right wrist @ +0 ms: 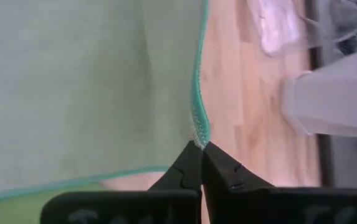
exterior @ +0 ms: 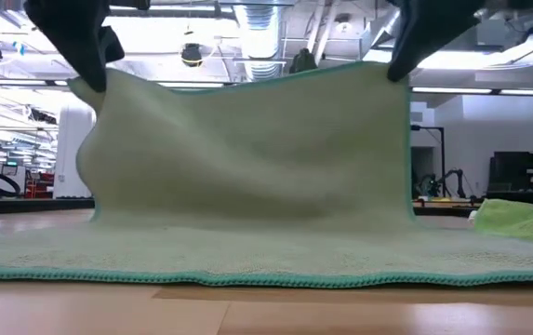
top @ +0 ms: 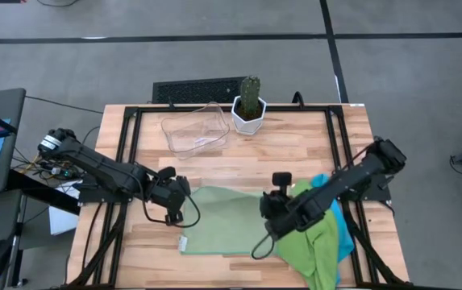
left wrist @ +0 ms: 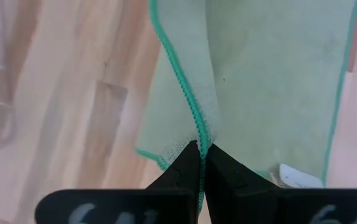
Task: Fold microfiber towels
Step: Fold the light green microfiber towel
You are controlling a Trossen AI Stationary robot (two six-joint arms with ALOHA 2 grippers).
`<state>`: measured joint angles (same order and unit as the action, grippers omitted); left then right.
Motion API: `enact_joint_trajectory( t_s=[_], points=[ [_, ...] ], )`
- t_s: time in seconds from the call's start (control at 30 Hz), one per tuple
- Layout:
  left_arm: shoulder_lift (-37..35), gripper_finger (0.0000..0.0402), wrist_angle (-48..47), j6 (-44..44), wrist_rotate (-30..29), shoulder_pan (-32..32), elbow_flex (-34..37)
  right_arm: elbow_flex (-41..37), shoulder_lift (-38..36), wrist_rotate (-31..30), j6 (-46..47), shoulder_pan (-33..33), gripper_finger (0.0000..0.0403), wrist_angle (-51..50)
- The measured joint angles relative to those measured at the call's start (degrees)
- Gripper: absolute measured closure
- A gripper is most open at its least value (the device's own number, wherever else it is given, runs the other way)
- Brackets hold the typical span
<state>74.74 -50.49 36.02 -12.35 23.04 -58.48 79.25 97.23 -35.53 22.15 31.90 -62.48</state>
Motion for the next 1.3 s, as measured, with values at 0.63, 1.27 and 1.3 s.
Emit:
enact_joint_trajectory(
  t_s=[0.63, 1.27, 1.3],
  points=[
    [0.4, 0.0401, 10.4, 3.3, 1.4, 5.9, 2.5, -5.7, 0.7, 3.3, 8.4, 7.4, 0.0376, 12.4],
    [10.6, 0.0401, 11.3, 3.5, 1.7, 8.4, 2.4, -5.4, 5.5, 4.8, 10.6, 9.6, 0.038, 16.2],
    [10.7, 0.0401, 11.5, 3.6, 2.2, 8.4, 2.4, -5.7, 5.9, 5.3, 10.6, 9.8, 0.0379, 15.1]
  ],
)
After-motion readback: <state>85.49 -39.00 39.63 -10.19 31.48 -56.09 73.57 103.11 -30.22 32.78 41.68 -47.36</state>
